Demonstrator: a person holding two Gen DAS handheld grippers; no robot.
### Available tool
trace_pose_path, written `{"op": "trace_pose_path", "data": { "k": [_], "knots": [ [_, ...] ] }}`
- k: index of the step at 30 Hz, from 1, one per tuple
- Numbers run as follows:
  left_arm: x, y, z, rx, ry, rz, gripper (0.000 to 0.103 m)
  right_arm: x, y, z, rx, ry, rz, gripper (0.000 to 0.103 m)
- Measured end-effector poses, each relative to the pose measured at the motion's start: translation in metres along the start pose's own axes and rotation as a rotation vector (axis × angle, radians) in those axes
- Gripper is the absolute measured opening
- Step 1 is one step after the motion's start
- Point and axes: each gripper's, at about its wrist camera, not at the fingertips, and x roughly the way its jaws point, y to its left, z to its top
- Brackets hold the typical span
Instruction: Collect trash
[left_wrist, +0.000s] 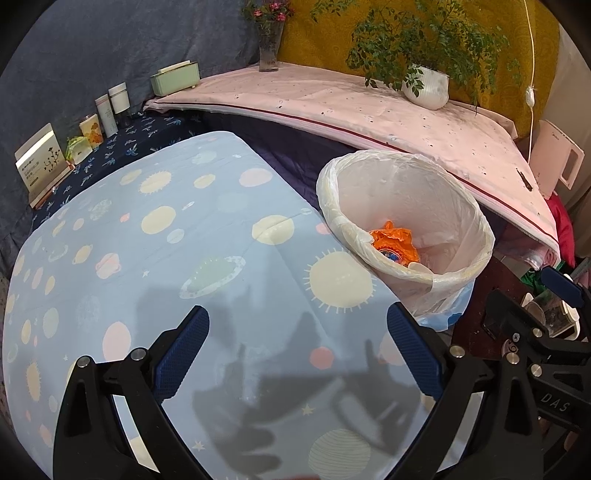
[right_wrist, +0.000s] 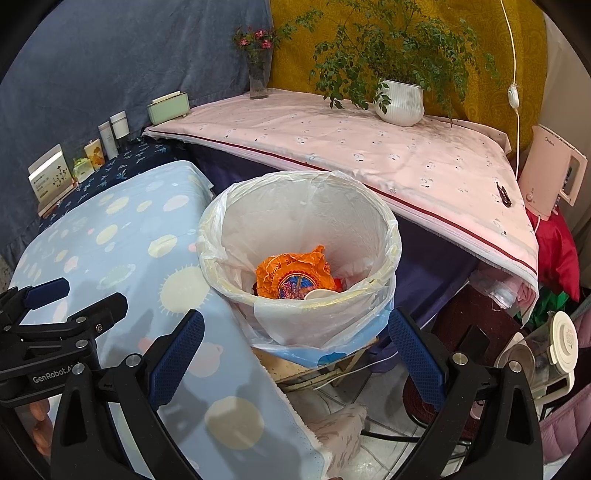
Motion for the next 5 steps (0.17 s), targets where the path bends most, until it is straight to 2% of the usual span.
{"op": "trace_pose_path", "data": {
  "k": [5],
  "knots": [
    [0.0051, 0.0021, -0.0002, -0.011, 0.011, -0.005, 0.093, 0.0017, -0.0015, -0.0019, -0.002, 0.007, -0.009, 0.096]
  ]
}}
